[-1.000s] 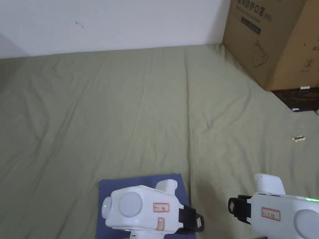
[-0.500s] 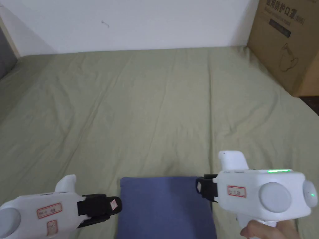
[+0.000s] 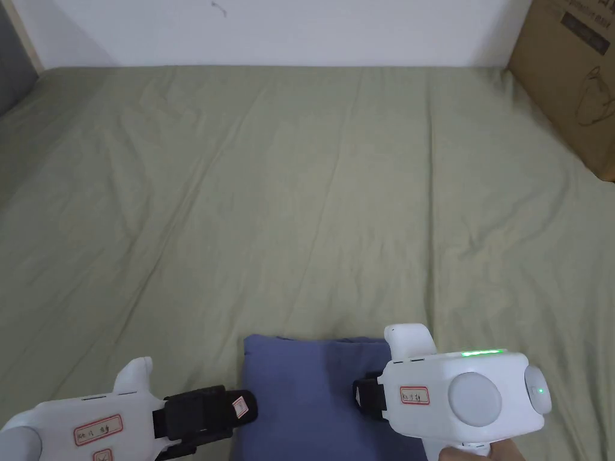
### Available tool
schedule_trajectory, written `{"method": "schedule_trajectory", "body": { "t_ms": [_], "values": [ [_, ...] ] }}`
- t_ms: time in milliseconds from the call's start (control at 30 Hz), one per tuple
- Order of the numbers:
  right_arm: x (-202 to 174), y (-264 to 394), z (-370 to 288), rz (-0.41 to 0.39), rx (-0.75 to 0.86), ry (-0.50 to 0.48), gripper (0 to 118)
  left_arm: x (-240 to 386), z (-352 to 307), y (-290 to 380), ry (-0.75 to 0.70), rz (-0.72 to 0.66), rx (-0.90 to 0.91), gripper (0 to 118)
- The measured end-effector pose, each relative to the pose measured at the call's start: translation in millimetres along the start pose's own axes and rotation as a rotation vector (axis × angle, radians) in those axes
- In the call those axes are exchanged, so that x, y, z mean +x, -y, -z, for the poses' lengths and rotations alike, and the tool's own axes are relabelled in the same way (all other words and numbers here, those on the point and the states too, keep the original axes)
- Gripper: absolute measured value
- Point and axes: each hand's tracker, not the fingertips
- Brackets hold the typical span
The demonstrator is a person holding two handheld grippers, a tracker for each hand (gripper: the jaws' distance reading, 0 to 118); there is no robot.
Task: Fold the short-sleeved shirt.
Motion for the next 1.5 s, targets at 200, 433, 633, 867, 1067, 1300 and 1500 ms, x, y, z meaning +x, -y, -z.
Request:
{"method": "schedule_trajectory", "body": {
  "t_ms": [200,433,633,867,1067,1300,1500],
  "values": [
    [-1.9,2.0,-1.4,0.002,0.005,0.005,0,-5.6,37.9,-10.2,0.129,-0.056,-0.080,115],
    [6.0,3.2,0.5,0.042,0.006,-0.017,0,-13.9,79.2,-18.2,0.294,-0.112,-0.151,115],
    [3.2,3.5,-2.3,0.038,0.001,-0.005,0,-15.7,89.5,-16.2,0.191,-0.136,-0.195,26],
    [-7.4,-2.6,-29.1,0.012,0.062,0.013,0,-8.8,61.8,-36.2,0.100,-0.043,-0.185,26],
    [-17.5,-16.6,-41.9,0.019,0.108,0.043,0,-11.4,-7.2,-82.3,-0.174,0.166,-0.167,26],
    [-19.8,-30.0,-28.3,0.026,0.087,0.084,0,-55.0,-122.8,-160.2,-0.583,0.259,-0.117,26],
    [-15.8,-48.1,-8.9,0.060,0.066,0.120,0,-112.5,-182.8,-206.6,-1.026,0.325,-0.156,26]
  ]
}}
